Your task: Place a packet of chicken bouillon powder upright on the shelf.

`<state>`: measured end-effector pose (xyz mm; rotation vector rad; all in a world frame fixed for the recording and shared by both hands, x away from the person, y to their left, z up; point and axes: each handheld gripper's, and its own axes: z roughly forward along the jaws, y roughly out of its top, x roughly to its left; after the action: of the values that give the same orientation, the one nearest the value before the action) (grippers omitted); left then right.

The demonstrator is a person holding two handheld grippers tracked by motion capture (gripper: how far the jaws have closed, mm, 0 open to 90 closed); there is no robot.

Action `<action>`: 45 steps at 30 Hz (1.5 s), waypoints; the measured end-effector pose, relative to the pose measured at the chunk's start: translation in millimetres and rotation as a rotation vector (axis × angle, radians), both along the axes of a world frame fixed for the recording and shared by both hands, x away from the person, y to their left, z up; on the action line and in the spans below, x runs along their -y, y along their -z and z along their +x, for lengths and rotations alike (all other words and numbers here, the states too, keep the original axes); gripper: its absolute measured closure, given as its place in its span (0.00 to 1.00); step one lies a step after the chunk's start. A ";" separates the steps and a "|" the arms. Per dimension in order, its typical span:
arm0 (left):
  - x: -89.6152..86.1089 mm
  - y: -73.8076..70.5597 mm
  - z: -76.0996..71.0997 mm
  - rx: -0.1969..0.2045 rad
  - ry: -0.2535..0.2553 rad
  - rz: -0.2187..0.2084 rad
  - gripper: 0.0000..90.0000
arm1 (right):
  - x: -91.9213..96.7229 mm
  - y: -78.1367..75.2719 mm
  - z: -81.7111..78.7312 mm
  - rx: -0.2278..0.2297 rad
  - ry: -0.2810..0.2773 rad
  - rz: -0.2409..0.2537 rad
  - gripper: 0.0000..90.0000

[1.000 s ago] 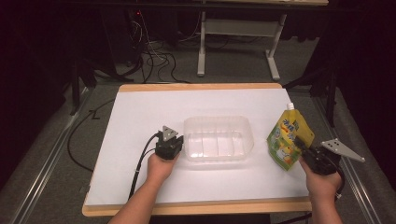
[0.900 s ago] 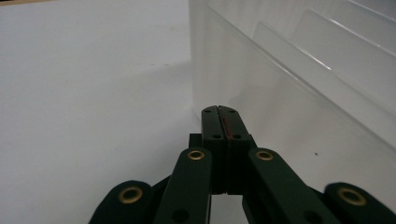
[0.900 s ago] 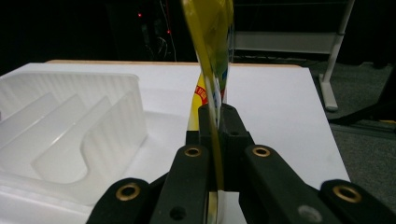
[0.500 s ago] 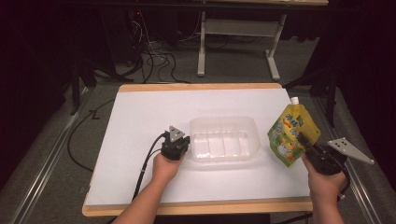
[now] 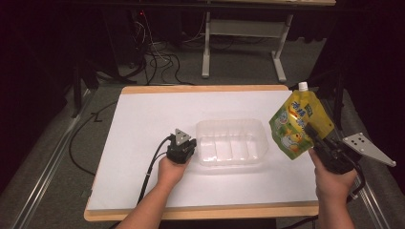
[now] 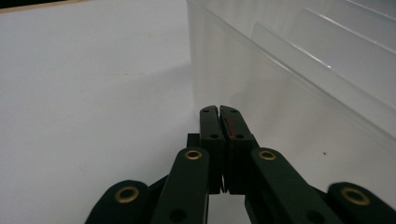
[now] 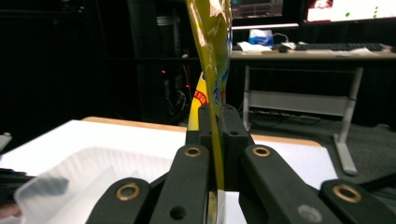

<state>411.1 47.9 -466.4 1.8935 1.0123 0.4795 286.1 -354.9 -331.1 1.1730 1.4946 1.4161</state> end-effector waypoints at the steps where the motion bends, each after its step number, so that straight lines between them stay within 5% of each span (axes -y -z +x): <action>1: -0.4 -0.7 -0.6 0.009 -0.004 -0.008 0.98 | -3.5 -2.0 0.7 0.002 -0.005 0.001 1.00; 14: -11.6 13.9 -18.9 0.090 -0.046 -0.042 1.00 | -52.2 -0.2 19.8 -0.006 -0.070 0.003 1.00; 17: -12.2 13.0 -24.0 0.155 -0.033 -0.060 1.00 | -62.7 4.2 25.7 -0.015 -0.071 0.007 1.00; 21: -13.9 14.3 -27.9 0.179 -0.029 -0.084 1.00 | -78.5 11.5 36.0 -0.035 -0.080 0.001 1.00; 45: -13.6 15.0 -26.1 0.161 -0.019 -0.074 0.99 | -114.8 30.4 61.0 -0.073 -0.034 -0.011 1.00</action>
<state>385.1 61.5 -481.4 1.7512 0.9299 0.5884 347.2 -240.1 -361.5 1.2095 1.5771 1.3990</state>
